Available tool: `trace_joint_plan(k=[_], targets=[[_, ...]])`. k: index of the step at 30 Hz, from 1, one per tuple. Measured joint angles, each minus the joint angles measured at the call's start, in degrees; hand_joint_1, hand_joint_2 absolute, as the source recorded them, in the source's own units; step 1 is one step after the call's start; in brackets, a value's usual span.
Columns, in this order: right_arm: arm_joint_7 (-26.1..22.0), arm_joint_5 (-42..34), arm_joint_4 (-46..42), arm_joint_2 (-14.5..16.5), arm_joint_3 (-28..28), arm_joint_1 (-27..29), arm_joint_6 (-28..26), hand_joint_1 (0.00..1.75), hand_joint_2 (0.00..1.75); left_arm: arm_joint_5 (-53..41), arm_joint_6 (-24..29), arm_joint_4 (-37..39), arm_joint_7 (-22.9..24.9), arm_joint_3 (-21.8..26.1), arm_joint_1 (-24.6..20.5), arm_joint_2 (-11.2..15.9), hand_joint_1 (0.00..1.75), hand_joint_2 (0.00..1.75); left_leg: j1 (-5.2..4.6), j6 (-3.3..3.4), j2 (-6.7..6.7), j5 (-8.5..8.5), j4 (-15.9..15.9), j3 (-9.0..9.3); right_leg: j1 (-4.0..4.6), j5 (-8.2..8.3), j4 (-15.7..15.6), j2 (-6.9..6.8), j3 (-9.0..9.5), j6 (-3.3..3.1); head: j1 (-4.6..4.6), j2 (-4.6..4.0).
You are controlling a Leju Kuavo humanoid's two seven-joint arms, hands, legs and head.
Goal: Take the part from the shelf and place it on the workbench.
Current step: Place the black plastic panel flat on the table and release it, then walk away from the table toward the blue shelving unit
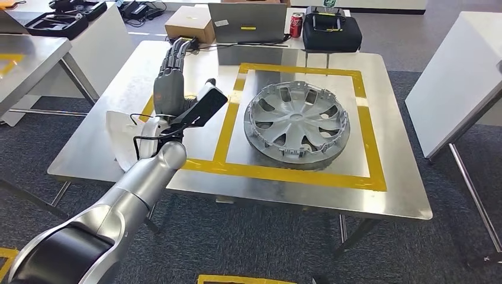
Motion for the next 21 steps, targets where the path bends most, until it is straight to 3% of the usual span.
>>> trace_joint_plan(k=[1, 2, 4, 5, 6, 7, 9, 11, 12, 13, 15, 16, 17, 20, 21], targets=[[0.06, 0.00, 0.00, -0.01, -0.01, 0.05, 0.01, 0.00, 0.00, -0.01, 0.10, -0.03, -0.14, -0.12, 0.13, -0.09, 0.00, 0.00, 0.17, 0.27, 0.07, 0.92, -0.58, -0.23, 0.07, -0.96, 0.46, 0.00, -0.27, 0.36, 0.05, 0.00], [0.10, 0.00, 0.00, -0.04, -0.02, 0.09, 0.01, 0.00, 0.00, -0.02, 0.24, -0.05, -0.26, -0.27, 0.25, -0.20, 0.00, 0.00, 0.41, 0.50, 0.13, 1.91, -1.09, -0.66, 0.15, -2.99, 1.99, 0.01, -0.82, 0.66, 0.11, 0.00], [0.12, 0.00, 0.00, -0.13, -0.03, 0.07, -0.02, 0.00, 0.00, -0.07, 0.47, -0.05, -0.22, -0.60, 0.56, -0.40, 0.00, 0.00, 0.57, 0.82, 0.18, 3.53, -1.33, -2.18, 0.07, -8.64, 8.06, -0.01, -2.45, 1.14, 0.22, 0.00], [0.09, 0.00, 0.00, -0.16, -0.04, 0.06, -0.04, 0.00, 0.00, -0.09, 0.54, -0.05, -0.10, -0.74, 0.83, -0.44, 0.00, 0.00, 0.59, 0.80, 0.22, 4.20, -1.25, -3.12, 0.04, -10.51, 11.51, -0.01, -3.10, 1.34, 0.23, 0.00], [0.04, 0.01, 0.00, -0.21, -0.05, 0.06, -0.05, 0.00, 0.00, -0.12, 0.56, -0.05, 0.07, -0.85, 1.17, -0.44, 0.00, 0.00, 0.60, 0.75, 0.28, 4.82, -1.12, -4.07, -0.01, -11.06, 14.01, -0.02, -3.21, 1.50, 0.23, 0.00], [0.01, 0.01, 0.00, -0.25, -0.07, 0.06, -0.07, 0.00, 0.00, -0.14, 0.56, -0.05, 0.21, -0.95, 1.53, -0.43, 0.00, 0.00, 0.64, 0.65, 0.33, 5.41, -0.95, -5.01, -0.05, -10.43, 14.87, -0.04, -2.48, 1.64, 0.22, 0.00], [-0.08, 0.04, 0.00, -0.33, -0.15, 0.06, -0.07, 0.00, 0.00, -0.13, 0.55, -0.07, 0.22, -1.03, 2.02, -0.42, 0.00, 0.00, 0.81, 0.29, 0.39, 6.44, -0.35, -6.87, -0.17, -7.78, 10.57, -0.09, 2.03, 1.80, 0.23, 0.00], [-0.15, 0.07, -0.01, -0.39, -0.27, -0.02, -0.05, 0.00, 0.00, -0.05, 0.54, -0.28, -0.11, -1.11, 2.29, -0.39, 0.00, 0.00, 0.82, -0.29, 0.38, 7.24, 0.36, -8.30, 0.02, -7.82, 2.96, -0.08, 7.55, 1.39, 0.22, 0.00], [-0.16, 0.08, -0.01, -0.39, -0.34, -0.06, -0.05, 0.00, 0.00, 0.01, 0.51, -0.39, -0.36, -1.18, 2.45, -0.39, 0.00, 0.00, 0.80, -0.61, 0.37, 7.61, 0.59, -8.65, 0.15, -8.44, 0.48, -0.04, 9.09, 0.89, 0.27, 0.00], [-0.15, 0.09, -0.02, -0.39, -0.39, -0.08, -0.05, 0.00, 0.00, 0.11, 0.43, -0.50, -0.61, -1.25, 2.64, -0.38, 0.00, 0.00, 0.79, -0.94, 0.37, 8.03, 0.64, -8.81, 0.37, -8.91, -0.62, 0.03, 9.54, 0.27, 0.29, 0.00], [-0.11, 0.09, -0.01, -0.36, -0.48, -0.07, -0.07, 0.00, 0.00, 0.31, 0.26, -0.52, -1.06, -1.34, 3.19, -0.35, 0.00, 0.00, 0.83, -1.65, 0.27, 8.57, 0.59, -9.00, 0.27, -8.11, -0.90, 0.00, 8.93, -0.93, 0.38, 0.00], [-0.07, 0.11, -0.01, -0.34, -0.50, -0.11, -0.07, 0.00, 0.00, 0.39, 0.19, -0.53, -1.21, -1.35, 3.48, -0.30, 0.00, 0.00, 0.88, -2.05, 0.14, 7.83, 1.04, -9.36, 0.16, -7.53, -0.97, -0.08, 8.46, -1.42, 0.32, 0.00], [-0.03, 0.14, -0.01, -0.32, -0.52, -0.16, -0.07, 0.00, 0.00, 0.46, 0.16, -0.54, -1.33, -1.36, 3.81, -0.24, 0.00, 0.00, 0.96, -2.46, 0.01, 6.03, 2.44, -10.00, -0.01, -6.86, -1.10, -0.16, 7.87, -1.80, 0.23, 0.00], [0.16, 0.20, -0.02, -0.31, -0.55, -0.25, -0.07, 0.00, 0.00, 0.90, 0.13, -0.61, -1.62, -1.54, 4.96, -0.11, 0.00, 0.00, 1.41, -3.43, -0.15, -1.79, 12.29, -12.60, -0.07, -4.87, -1.09, -0.26, 5.55, -2.18, 0.03, 0.00], [0.27, 0.20, -0.01, -0.32, -0.55, -0.24, -0.07, 0.00, 0.00, 1.08, 0.12, -0.62, -1.71, -1.68, 5.44, -0.05, 0.00, 0.00, 1.54, -3.61, -0.15, -2.71, 15.31, -12.88, -0.07, -4.18, -1.07, -0.27, 4.71, -2.13, 0.04, 0.00]])
